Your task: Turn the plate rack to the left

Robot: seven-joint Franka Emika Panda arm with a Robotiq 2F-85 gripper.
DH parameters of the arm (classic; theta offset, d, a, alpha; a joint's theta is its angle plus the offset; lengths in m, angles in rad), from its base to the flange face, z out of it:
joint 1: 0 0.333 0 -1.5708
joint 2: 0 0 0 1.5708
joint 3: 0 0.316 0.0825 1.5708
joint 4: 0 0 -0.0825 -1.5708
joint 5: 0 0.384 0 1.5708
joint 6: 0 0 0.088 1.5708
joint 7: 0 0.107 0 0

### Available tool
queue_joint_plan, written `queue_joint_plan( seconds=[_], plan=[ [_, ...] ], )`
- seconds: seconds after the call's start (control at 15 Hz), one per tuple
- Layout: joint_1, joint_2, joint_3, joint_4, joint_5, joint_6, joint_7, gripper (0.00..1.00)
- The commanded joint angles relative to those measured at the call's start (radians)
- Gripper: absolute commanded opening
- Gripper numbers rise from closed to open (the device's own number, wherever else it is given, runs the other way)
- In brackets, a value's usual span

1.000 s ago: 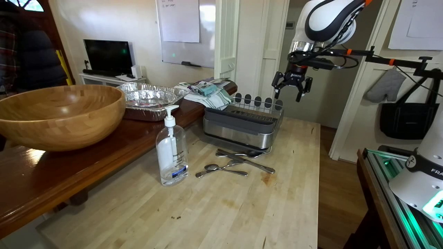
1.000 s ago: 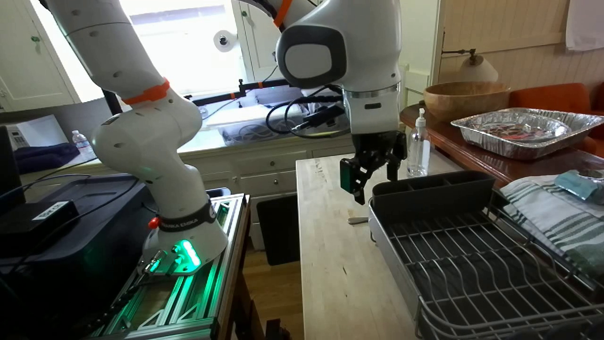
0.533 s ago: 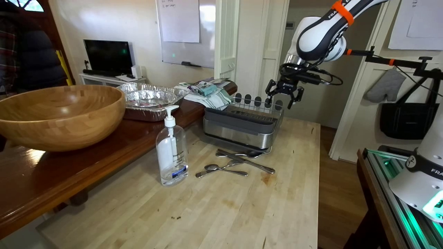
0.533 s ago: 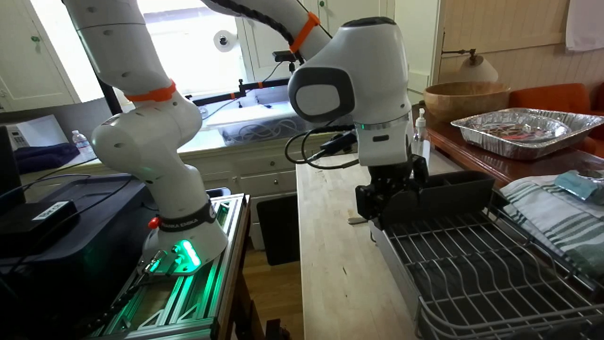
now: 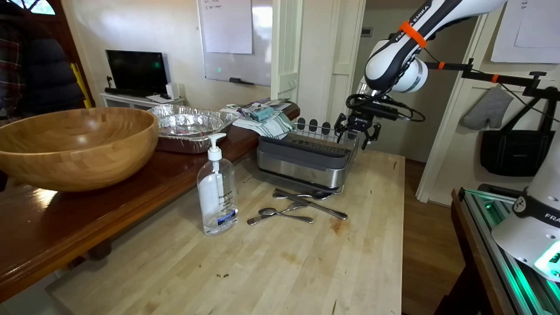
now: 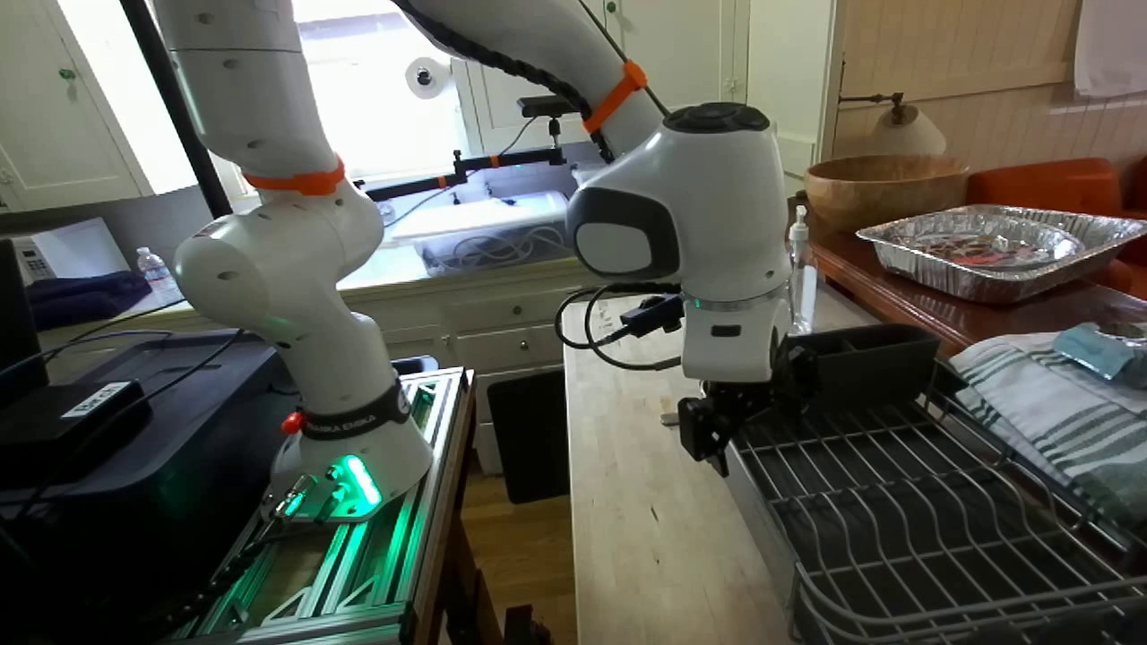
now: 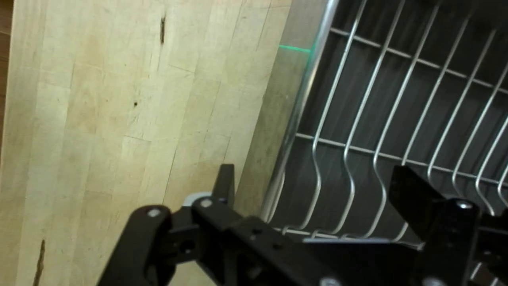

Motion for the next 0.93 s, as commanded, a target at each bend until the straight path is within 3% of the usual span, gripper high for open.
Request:
queue_joint_plan(
  seconds=[0.0, 0.2, 0.27, 0.4, 0.47, 0.87],
  plan=[
    [0.012, 0.040, -0.019, 0.023, 0.049, 0.001, -0.036, 1.00],
    [0.017, 0.075, -0.035, 0.041, 0.009, -0.002, -0.009, 1.00],
    [0.018, 0.087, -0.036, 0.048, 0.007, -0.004, -0.015, 0.94],
    [0.023, 0.115, -0.042, 0.062, 0.000, 0.002, -0.012, 0.71],
    [0.025, 0.131, -0.044, 0.072, 0.000, 0.002, -0.012, 0.69],
    [0.035, 0.183, -0.066, 0.105, -0.024, 0.003, -0.020, 0.23]
  ],
)
